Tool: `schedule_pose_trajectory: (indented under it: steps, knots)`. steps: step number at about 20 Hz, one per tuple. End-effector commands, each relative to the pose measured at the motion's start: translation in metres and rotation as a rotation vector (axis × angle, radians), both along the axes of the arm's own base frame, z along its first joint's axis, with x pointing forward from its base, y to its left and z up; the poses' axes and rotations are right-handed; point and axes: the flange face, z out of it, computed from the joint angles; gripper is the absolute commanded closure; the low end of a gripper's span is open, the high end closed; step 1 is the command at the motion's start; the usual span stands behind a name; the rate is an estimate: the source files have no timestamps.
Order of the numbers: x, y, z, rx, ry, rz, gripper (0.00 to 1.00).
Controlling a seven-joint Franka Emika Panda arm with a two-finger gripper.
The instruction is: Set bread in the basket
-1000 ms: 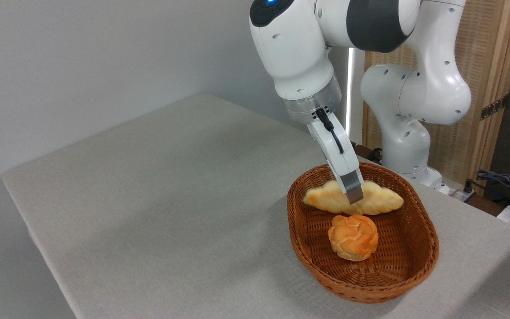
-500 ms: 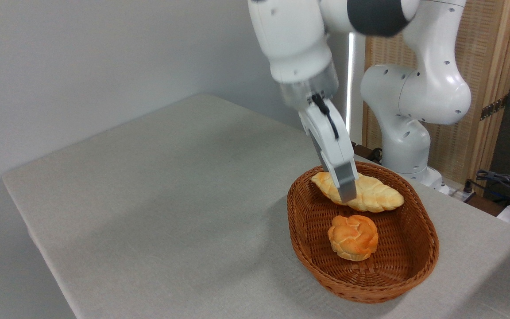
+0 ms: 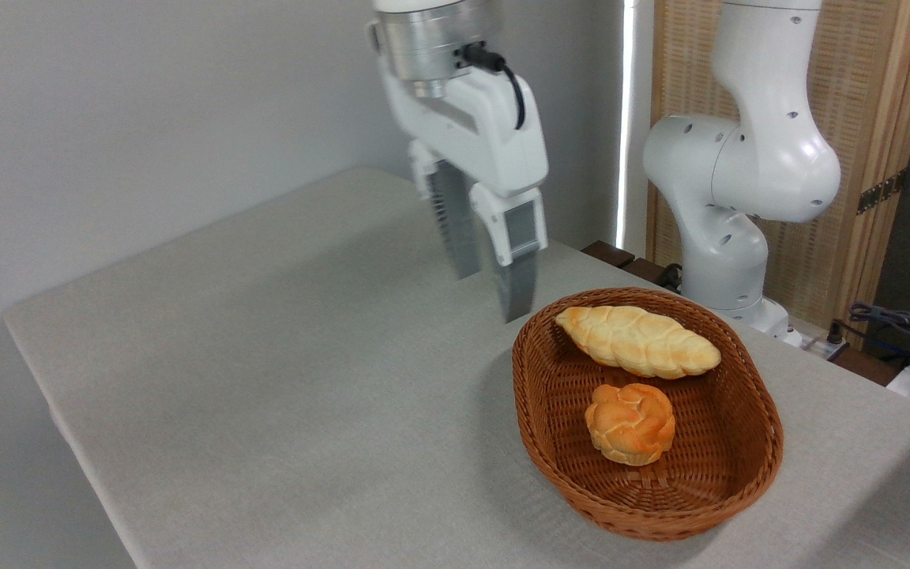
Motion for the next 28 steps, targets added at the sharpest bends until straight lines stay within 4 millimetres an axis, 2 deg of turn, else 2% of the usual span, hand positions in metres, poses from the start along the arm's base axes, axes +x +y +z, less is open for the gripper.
schedule_pose_trajectory:
  steps: [1, 3, 7, 9, 14, 19, 22, 28]
  knots:
    - [0.044, -0.001, 0.015, -0.057, -0.045, 0.165, 0.0]
    - [0.05, -0.007, 0.02, -0.105, -0.07, 0.185, 0.0]
    - [0.054, -0.045, 0.02, -0.118, -0.082, 0.188, 0.0]
    - [0.052, -0.054, 0.017, -0.113, -0.064, 0.172, 0.0]
    - [0.052, -0.052, 0.016, -0.077, -0.065, 0.156, 0.0]
    - [0.05, -0.034, 0.019, -0.042, -0.064, 0.172, 0.0]
    - [0.052, -0.05, 0.017, -0.026, -0.061, 0.142, 0.0]
    - [0.053, -0.052, 0.016, -0.011, -0.061, 0.127, 0.0]
